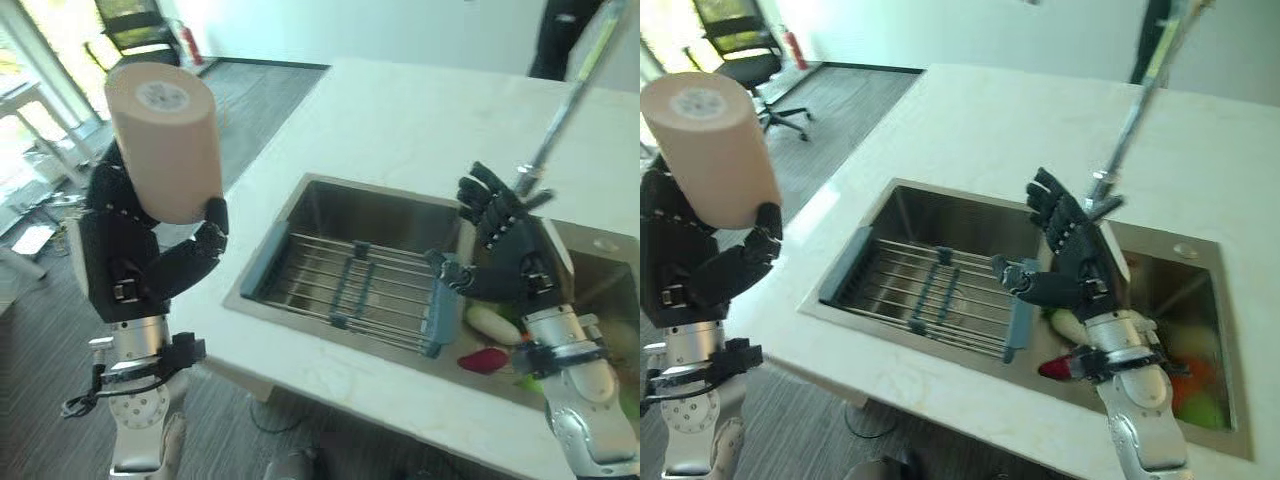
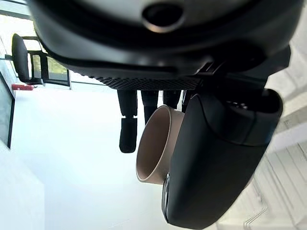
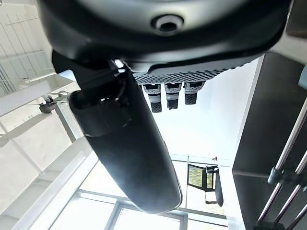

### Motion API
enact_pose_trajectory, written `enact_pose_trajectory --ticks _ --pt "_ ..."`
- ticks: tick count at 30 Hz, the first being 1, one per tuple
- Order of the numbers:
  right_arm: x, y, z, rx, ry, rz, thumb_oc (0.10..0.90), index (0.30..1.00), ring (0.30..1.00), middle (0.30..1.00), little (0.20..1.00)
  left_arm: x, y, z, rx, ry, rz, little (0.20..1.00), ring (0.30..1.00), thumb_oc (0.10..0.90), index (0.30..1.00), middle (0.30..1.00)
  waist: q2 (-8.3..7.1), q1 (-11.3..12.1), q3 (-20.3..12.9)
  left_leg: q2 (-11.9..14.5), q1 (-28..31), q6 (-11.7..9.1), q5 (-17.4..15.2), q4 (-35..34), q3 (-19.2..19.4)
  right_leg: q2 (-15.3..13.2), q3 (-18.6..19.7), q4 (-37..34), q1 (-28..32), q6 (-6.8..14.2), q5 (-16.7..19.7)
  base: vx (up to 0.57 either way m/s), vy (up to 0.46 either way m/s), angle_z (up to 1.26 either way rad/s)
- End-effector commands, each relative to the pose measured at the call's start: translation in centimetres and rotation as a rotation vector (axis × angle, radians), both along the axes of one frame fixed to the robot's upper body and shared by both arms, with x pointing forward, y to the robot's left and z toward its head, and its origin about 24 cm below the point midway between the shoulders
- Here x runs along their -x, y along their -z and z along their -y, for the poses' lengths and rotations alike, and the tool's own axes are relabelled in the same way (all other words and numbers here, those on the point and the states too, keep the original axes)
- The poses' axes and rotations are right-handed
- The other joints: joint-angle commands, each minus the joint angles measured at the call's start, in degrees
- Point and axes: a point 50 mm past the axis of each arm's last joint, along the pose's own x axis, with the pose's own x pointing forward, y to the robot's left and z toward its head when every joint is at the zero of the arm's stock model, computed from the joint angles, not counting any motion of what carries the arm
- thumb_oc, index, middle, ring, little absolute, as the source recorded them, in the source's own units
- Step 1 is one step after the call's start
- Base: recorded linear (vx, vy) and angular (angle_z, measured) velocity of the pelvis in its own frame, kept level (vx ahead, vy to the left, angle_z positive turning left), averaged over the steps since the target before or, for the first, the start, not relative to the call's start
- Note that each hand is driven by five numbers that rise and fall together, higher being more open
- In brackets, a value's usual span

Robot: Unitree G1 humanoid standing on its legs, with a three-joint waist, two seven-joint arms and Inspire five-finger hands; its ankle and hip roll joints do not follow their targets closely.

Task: Place the dishes in the dishwasher.

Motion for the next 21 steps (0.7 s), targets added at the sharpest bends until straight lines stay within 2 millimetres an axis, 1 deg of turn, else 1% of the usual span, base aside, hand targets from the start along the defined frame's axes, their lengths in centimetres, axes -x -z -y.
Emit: enact_pose_trajectory --ticks 1,2,4,5,6,7,8,9,10,11,12,13,14,15,16,17,18,19,20,21 --pt "-1.0 -5.7 -1.1 -0.036 -0.051 0.356 0.8 0.9 0.9 0.9 0.9 1.3 -5.3 -0.9 -0.021 0.003 0.348 0.3 0.3 0.4 0.3 0.3 -3.3 -1.9 -3.2 8.9 8.5 -12.1 -5.7 -3.3 1.6 4.7 4.0 -9.2 -6.5 2.2 1.2 -0.12 0.314 2.89" --pt "-1.1 -5.8 -1.1 -0.041 -0.046 0.356 0.8 0.9 0.9 0.9 0.9 1.1 -5.3 -0.6 -0.032 0.007 0.345 0.3 0.3 0.4 0.3 0.3 -3.06 -1.7 -3.2 8.6 8.2 -11.8 -6.7 -3.3 1.1 3.9 3.5 -9.2 -6.8 3.0 2.2 -0.12 0.469 2.71" --pt "-1.4 -6.2 -1.6 -0.074 -0.058 0.385 0.8 0.9 0.9 0.9 0.9 1.0 -5.5 -0.4 -0.093 -0.003 0.326 0.3 0.3 0.4 0.3 0.3 -2.18 0.4 -2.7 6.0 7.3 -10.9 -9.7 -3.3 -1.7 0.1 1.4 -9.2 -7.8 6.3 6.0 -0.08 0.546 1.18" --pt "-1.5 -6.2 -1.7 -0.077 -0.054 0.387 0.8 0.9 0.9 0.9 0.9 1.0 -5.5 -0.4 -0.096 0.001 0.324 0.3 0.3 0.4 0.3 0.3 -2.17 0.5 -2.7 5.5 7.0 -10.7 -10.0 -3.3 -2.4 -0.6 1.1 -9.2 -7.8 6.7 6.7 -0.04 0.46 0.81" --pt "-1.5 -6.2 -2.2 -0.078 -0.057 0.395 0.8 0.9 0.9 0.9 0.9 1.0 -5.6 -0.6 -0.099 0.001 0.313 0.3 0.3 0.4 0.3 0.3 -1.91 2.1 -2.5 4.0 6.4 -10.5 -10.9 -3.3 -4.1 -2.4 0.2 -9.2 -8.0 7.4 8.6 -0.01 0.382 1.09" --pt "-1.6 -6.2 -2.6 -0.08 -0.055 0.396 0.8 0.9 0.9 0.9 0.9 1.1 -5.7 -0.7 -0.104 0.005 0.308 0.3 0.3 0.4 0.3 0.3 -2.01 2.8 -2.4 2.6 5.9 -10.0 -11.6 -3.3 -5.5 -3.9 -0.6 -9.2 -8.0 8.1 10.3 0.0 0.438 0.93" --pt "-1.6 -6.0 -2.8 -0.083 -0.055 0.391 0.8 0.9 0.9 0.9 0.9 1.1 -5.7 -0.7 -0.104 0.003 0.305 0.3 0.3 0.4 0.3 0.3 -1.92 3.6 -2.3 1.8 5.6 -9.8 -12.0 -3.3 -6.3 -4.7 -0.9 -9.2 -8.0 8.3 11.2 0.03 0.445 0.53" --pt "-1.7 -5.8 -3.2 -0.088 -0.052 0.379 0.8 0.9 0.9 0.9 0.9 1.2 -5.8 -0.8 -0.103 0.006 0.3 0.3 0.3 0.4 0.3 0.3 -1.9 4.6 -2.3 0.0 4.9 -9.1 -12.6 -3.3 -8.5 -5.7 -1.2 -9.2 -7.8 8.6 12.4 0.05 0.478 0.46" --pt "-1.7 -5.5 -3.5 -0.1 -0.048 0.37 0.8 0.9 0.9 0.9 0.9 1.1 -6.0 -0.7 -0.102 0.013 0.296 0.3 0.3 0.4 0.3 0.3 -1.78 5.1 -2.3 -1.1 4.2 -8.2 -13.0 -3.3 -10.7 -5.8 -0.5 -9.2 -7.8 8.5 13.0 0.05 0.453 0.7" --pt "-1.7 -5.3 -3.6 -0.109 -0.042 0.366 0.8 0.9 0.9 0.9 0.9 1.0 -6.0 -0.5 -0.102 0.022 0.293 0.3 0.3 0.4 0.3 0.3 -1.72 4.8 -2.3 -1.8 3.7 -7.6 -13.2 -3.3 -12.5 -5.0 1.2 -9.2 -8.1 8.2 12.8 0.05 0.299 0.99" --pt "-1.6 -5.2 -3.5 -0.116 -0.031 0.362 0.8 0.9 0.9 0.9 0.9 0.8 -6.0 -0.3 -0.106 0.036 0.289 0.3 0.3 0.4 0.3 0.3 -1.74 4.1 -2.4 -2.4 3.1 -7.1 -13.2 -3.3 -14.4 -3.2 4.6 -9.2 -8.7 7.9 12.0 -0.01 0.149 1.2" --pt "-1.4 -5.0 -3.1 -0.123 -0.011 0.357 0.8 0.9 0.9 0.9 0.9 0.5 -5.9 -0.1 -0.111 0.065 0.284 0.3 0.3 0.4 0.3 0.3 -1.83 2.8 -2.4 -2.9 1.7 -6.3 -12.0 -3.3 -16.3 0.1 9.1 -9.2 -9.7 6.5 10.3 0.02 0.086 1.33" --pt "-1.2 -4.8 -2.8 -0.125 0.004 0.349 0.8 0.9 0.9 0.9 0.9 0.3 -5.8 0.2 -0.116 0.087 0.279 0.3 0.3 0.4 0.3 0.3 -1.94 1.6 -2.6 -3.6 0.9 -5.8 -11.6 -3.3 -18.9 3.5 14.1 -9.2 -9.8 6.0 8.1 0.03 0.05 1.81" --pt "-1.0 -4.6 -2.6 -0.124 0.006 0.345 0.8 0.9 0.9 0.9 0.9 0.3 -5.7 0.4 -0.119 0.093 0.275 0.3 0.3 0.4 0.3 0.3 -2.12 0.9 -2.6 -3.9 0.6 -5.6 -11.3 -3.3 -20.3 5.1 16.4 -9.2 -9.5 5.8 6.8 0.1 0.045 2.62" --pt "-0.5 -4.4 -2.0 -0.119 -0.008 0.334 0.8 0.9 0.9 0.9 0.9 0.2 -5.5 0.8 -0.12 0.096 0.267 0.3 0.3 0.4 0.3 0.3 -2.83 -0.3 -2.4 -4.9 -0.1 -5.3 -10.6 -3.3 -23.1 8.3 21.0 -9.2 -9.4 5.4 4.4 0.1 -0.004 3.45" --pt "-0.2 -4.3 -1.7 -0.124 -0.027 0.329 0.8 0.9 0.9 0.9 0.9 0.2 -5.3 1.1 -0.113 0.093 0.26 0.3 0.3 0.4 0.3 0.3 -3.72 -0.5 -2.7 -5.6 -1.0 -5.8 -10.0 -3.3 -25.2 10.5 24.6 -9.2 -10.2 4.8 2.6 0.08 -0.045 3.25" --pt "-0.2 -4.2 -1.7 -0.129 -0.035 0.331 0.8 0.9 0.9 0.9 0.9 0.1 -5.3 1.1 -0.109 0.091 0.257 0.3 0.3 0.4 0.3 0.3 -4.0 -0.5 -2.7 -5.8 -1.2 -6.0 -9.9 -3.3 -25.7 11.0 25.5 -9.2 -10.6 4.7 2.5 0.06 -0.114 2.18" --pt "-0.3 -4.2 -2.0 -0.136 -0.046 0.332 0.8 0.9 0.9 0.9 0.9 0.0 -5.2 1.2 -0.107 0.086 0.254 0.3 0.3 0.4 0.3 0.3 -4.18 -0.3 -2.6 -6.0 -1.4 -6.1 -9.8 -3.3 -26.2 11.5 26.4 -9.2 -11.0 4.8 2.6 0.05 -0.142 0.89" --pt "-0.4 -4.1 -2.3 -0.141 -0.059 0.33 0.8 0.9 0.9 0.9 0.9 -0.1 -5.2 1.2 -0.106 0.081 0.246 0.3 0.3 0.4 0.3 0.3 -4.13 -0.2 -2.6 -6.2 -1.6 -6.0 -9.7 -3.3 -27.0 12.0 26.9 -9.2 -10.9 4.8 2.6 0.05 -0.165 0.18" --pt "-0.5 -4.1 -2.6 -0.139 -0.069 0.33 0.8 0.9 0.9 0.9 0.9 -0.1 -5.1 1.2 -0.103 0.075 0.241 0.3 0.3 0.4 0.3 0.3 -4.09 0.2 -2.5 -6.1 -1.7 -6.0 -9.4 -3.3 -27.3 12.3 26.6 -9.2 -10.5 4.6 2.4 0.04 -0.258 -0.06"
